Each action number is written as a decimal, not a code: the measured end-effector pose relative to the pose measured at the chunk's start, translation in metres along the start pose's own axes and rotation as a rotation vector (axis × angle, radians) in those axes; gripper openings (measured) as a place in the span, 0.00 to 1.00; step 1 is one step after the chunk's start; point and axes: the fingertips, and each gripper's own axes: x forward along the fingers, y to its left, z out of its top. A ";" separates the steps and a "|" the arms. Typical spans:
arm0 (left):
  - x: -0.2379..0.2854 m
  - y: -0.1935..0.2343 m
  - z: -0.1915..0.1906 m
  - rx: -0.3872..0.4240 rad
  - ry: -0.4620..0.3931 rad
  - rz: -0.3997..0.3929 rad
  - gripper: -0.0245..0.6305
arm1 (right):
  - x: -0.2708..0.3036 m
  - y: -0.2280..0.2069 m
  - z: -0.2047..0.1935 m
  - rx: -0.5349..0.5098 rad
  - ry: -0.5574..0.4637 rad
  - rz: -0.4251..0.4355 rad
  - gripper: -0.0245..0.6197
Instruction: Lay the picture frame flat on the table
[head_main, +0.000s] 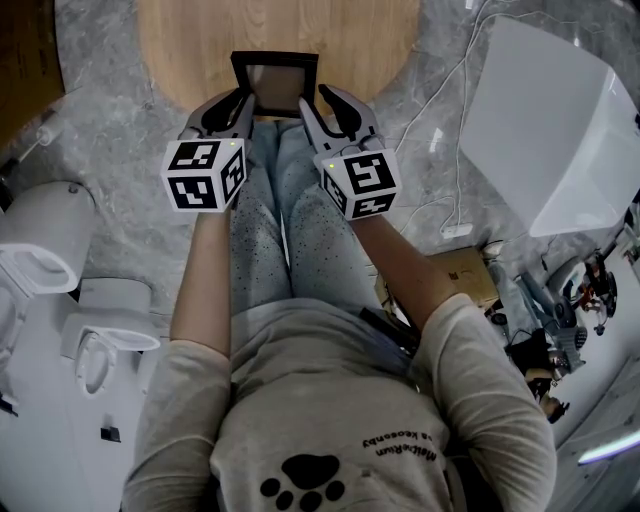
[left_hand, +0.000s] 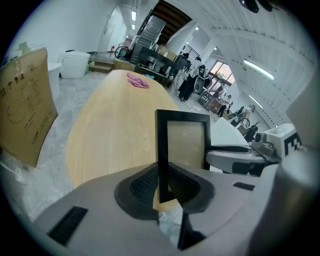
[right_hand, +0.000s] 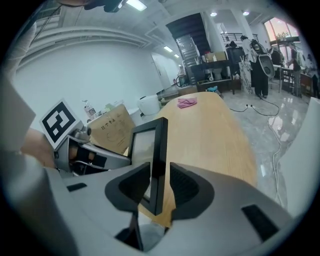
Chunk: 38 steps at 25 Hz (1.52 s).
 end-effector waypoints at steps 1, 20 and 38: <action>0.000 0.000 0.000 0.001 0.001 0.003 0.14 | 0.001 0.000 0.000 0.001 0.003 -0.001 0.24; 0.016 0.008 0.024 0.052 -0.017 0.067 0.14 | 0.027 -0.019 0.014 0.043 0.017 -0.045 0.17; 0.056 0.031 0.040 0.036 0.038 0.080 0.14 | 0.071 -0.049 0.017 0.061 0.080 -0.041 0.17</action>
